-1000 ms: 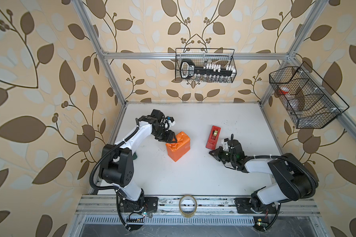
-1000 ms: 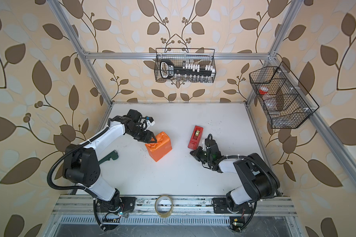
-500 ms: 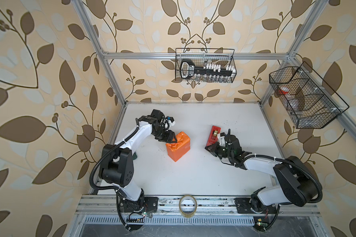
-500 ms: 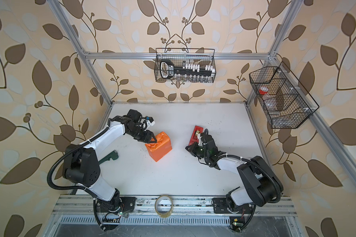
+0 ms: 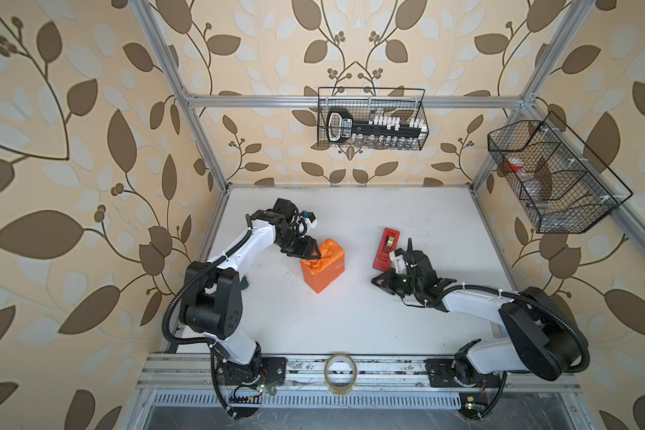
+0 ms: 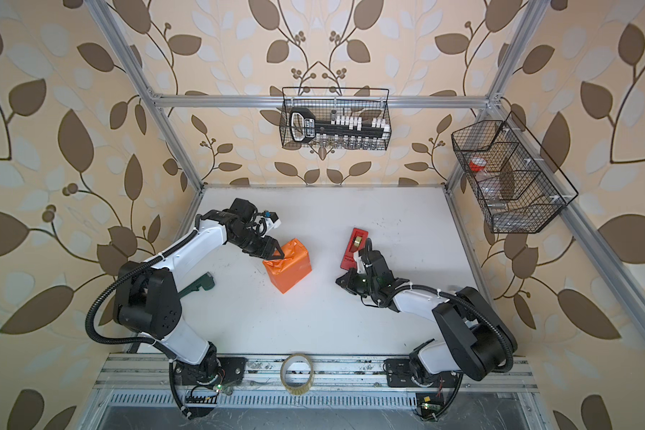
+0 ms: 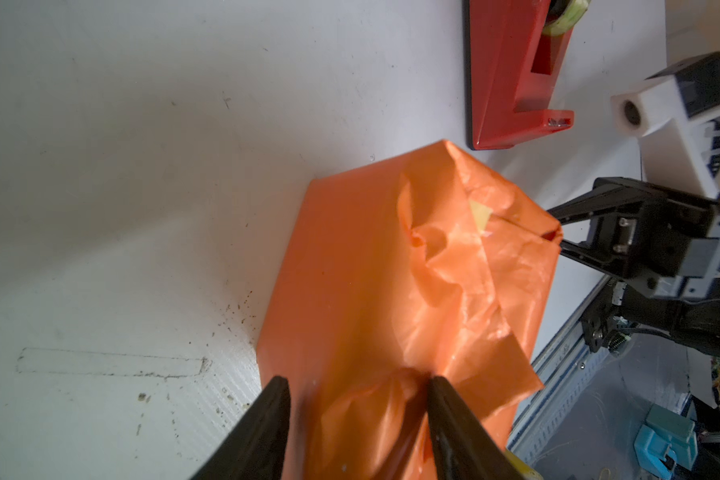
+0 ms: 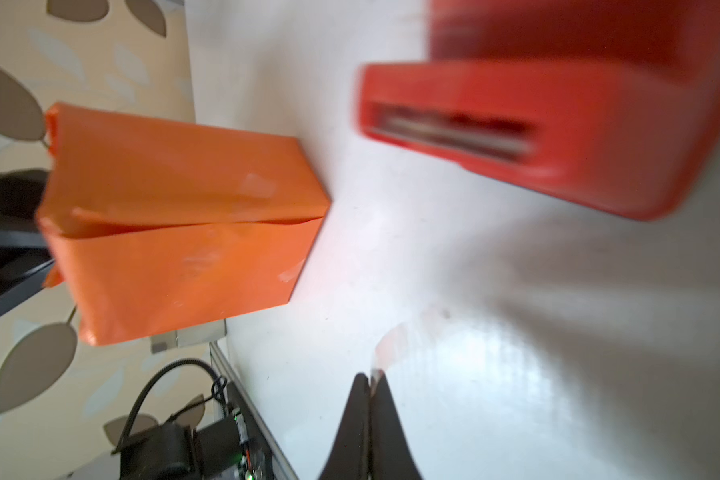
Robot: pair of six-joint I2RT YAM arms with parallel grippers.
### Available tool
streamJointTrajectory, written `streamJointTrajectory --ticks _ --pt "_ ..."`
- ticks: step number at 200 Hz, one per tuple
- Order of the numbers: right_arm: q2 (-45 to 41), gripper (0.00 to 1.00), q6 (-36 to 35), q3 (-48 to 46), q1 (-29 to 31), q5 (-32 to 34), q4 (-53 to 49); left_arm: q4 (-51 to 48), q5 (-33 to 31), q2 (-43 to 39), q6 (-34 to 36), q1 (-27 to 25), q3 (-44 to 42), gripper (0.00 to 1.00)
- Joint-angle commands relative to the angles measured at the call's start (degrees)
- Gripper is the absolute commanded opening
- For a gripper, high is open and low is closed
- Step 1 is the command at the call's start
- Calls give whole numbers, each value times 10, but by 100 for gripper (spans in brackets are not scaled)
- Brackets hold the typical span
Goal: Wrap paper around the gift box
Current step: 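Pinch the gathered orange paper on the box top with the right gripper beside the left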
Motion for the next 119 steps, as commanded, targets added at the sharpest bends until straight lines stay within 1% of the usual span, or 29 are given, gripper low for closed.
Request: streamJointTrajectory --ticks 1,16,31,51,65,80,106,119 --pt "-16 0 -84 84 20 -59 -110 -34 -44 15 12 1 -8 54" --pt "8 0 -128 172 23 -85 -187 -32 -45 16 12 1 -10 54" --pt "51 0 -168 263 27 -115 -252 -34 -46 15 12 1 -8 54" --pt "112 0 -220 373 37 -123 -344 -34 -48 15 12 1 -7 54" --pt "157 0 -243 441 43 -133 -394 -34 -48 14 12 1 -9 54" --pt "195 0 -256 492 51 -140 -424 -35 -50 9 13 1 -9 55" --pt "247 0 -271 552 66 -155 -451 -34 -55 5 16 1 -11 55" --pt "274 0 -285 586 72 -154 -490 -37 -55 2 15 1 -10 55"
